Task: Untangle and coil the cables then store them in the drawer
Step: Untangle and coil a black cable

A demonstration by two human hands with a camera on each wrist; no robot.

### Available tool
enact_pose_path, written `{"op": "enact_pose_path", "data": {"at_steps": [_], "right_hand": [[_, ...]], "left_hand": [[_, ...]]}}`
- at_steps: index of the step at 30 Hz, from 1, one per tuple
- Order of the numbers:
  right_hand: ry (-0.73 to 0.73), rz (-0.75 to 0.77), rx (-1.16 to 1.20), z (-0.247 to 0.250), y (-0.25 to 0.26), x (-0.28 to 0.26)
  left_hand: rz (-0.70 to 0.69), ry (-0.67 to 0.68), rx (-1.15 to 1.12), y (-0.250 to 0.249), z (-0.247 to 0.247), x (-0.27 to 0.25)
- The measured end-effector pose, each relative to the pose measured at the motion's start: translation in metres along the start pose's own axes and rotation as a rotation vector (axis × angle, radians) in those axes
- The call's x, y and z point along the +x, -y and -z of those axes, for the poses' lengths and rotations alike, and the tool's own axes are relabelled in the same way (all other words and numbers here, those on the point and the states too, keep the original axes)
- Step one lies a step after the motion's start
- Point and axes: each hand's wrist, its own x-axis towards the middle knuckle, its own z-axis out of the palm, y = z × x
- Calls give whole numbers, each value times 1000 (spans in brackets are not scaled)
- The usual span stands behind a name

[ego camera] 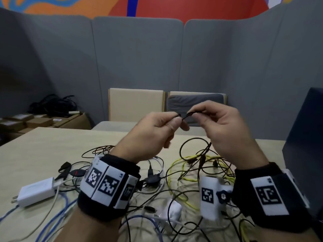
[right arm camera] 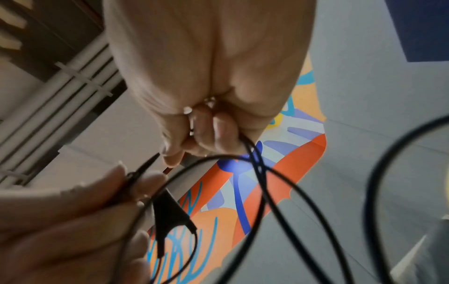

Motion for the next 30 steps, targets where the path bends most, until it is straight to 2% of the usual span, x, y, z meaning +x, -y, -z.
{"op": "enact_pose_path", "data": {"at_steps": [4,9,15,18,22,26,28,30], "right_hand": [[-123,34,-54,-1,-10,1],[-73,-98,-18,4,-18,0],[69,-194,-96,17,-23,-3],[133,-245,-84,18,-25,-4],[348,-339,-190,18,-24,-8],[413,-436,-371,23,-21,-10],[345,-452,-496,27,-25,-10],[98,-428,-499,32,-34,-7]], "left_hand": [[4,69,-272,-7,-5,-2],[24,89,-649,-5,-4,-3],[8,-96,-955,-10,10,-3],[26,-160,-1016,-15,15,-3],[54,-228,-1064,-16,16,-3],[-55,-370,-1139,-14,25,-1],[-160,-475,-1168,-14,35,-1],[-223,-550,-1160,-13,43,-2]]}}
